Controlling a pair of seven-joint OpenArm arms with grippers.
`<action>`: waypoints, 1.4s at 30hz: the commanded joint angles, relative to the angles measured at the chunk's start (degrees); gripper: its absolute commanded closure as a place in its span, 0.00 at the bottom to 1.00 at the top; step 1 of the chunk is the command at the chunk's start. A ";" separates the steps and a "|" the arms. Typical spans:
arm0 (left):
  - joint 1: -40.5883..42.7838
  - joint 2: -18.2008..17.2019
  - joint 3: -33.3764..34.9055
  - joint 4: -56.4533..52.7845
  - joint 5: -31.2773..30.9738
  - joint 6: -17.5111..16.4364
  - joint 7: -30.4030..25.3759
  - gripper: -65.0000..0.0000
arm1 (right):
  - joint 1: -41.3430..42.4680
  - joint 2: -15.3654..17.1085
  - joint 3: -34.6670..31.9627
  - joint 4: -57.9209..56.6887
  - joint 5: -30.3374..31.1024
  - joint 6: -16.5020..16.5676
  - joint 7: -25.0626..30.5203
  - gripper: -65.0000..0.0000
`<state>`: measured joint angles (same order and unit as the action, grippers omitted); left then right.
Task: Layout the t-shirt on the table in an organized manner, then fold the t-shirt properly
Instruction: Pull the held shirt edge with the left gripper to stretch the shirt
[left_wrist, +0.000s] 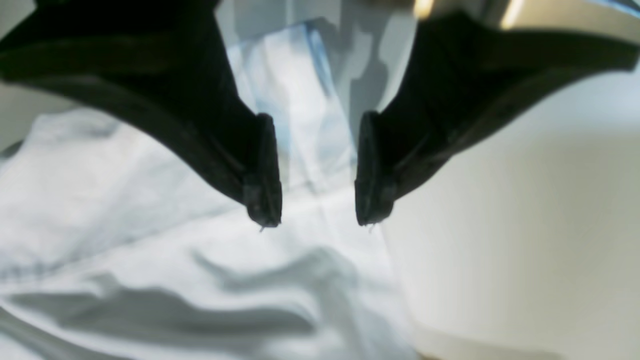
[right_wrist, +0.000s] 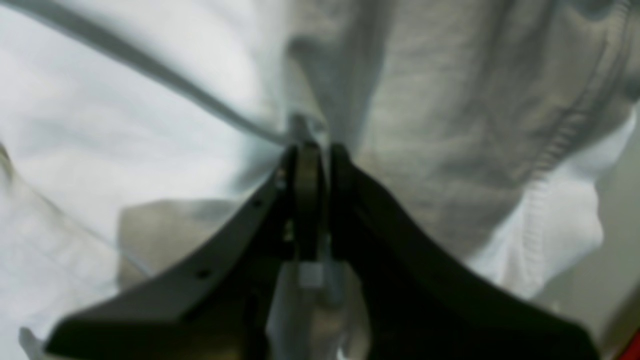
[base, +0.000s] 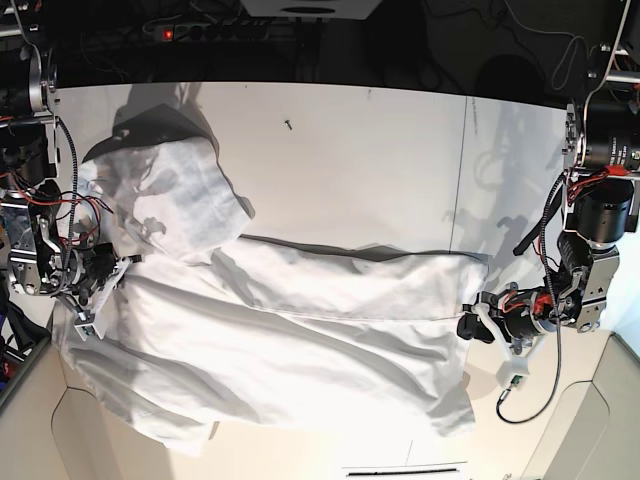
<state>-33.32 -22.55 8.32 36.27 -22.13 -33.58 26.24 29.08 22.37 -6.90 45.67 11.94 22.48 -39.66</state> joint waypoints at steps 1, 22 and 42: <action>-1.68 -0.15 -0.20 -0.44 -0.63 -1.14 -1.70 0.57 | 0.90 0.63 0.07 0.28 -0.57 -0.17 -0.63 0.94; -1.05 2.86 -0.20 -2.27 4.39 -1.62 -7.80 0.93 | 0.90 0.63 0.07 0.28 -0.57 -0.17 -0.63 0.94; 1.97 2.89 12.11 -2.27 20.96 4.00 -23.50 0.61 | 0.87 0.63 0.07 0.28 -0.57 -0.20 -0.66 0.94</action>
<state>-30.15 -19.31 20.49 33.41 -1.83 -29.71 2.26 29.08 22.37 -6.90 45.67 11.94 22.48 -39.64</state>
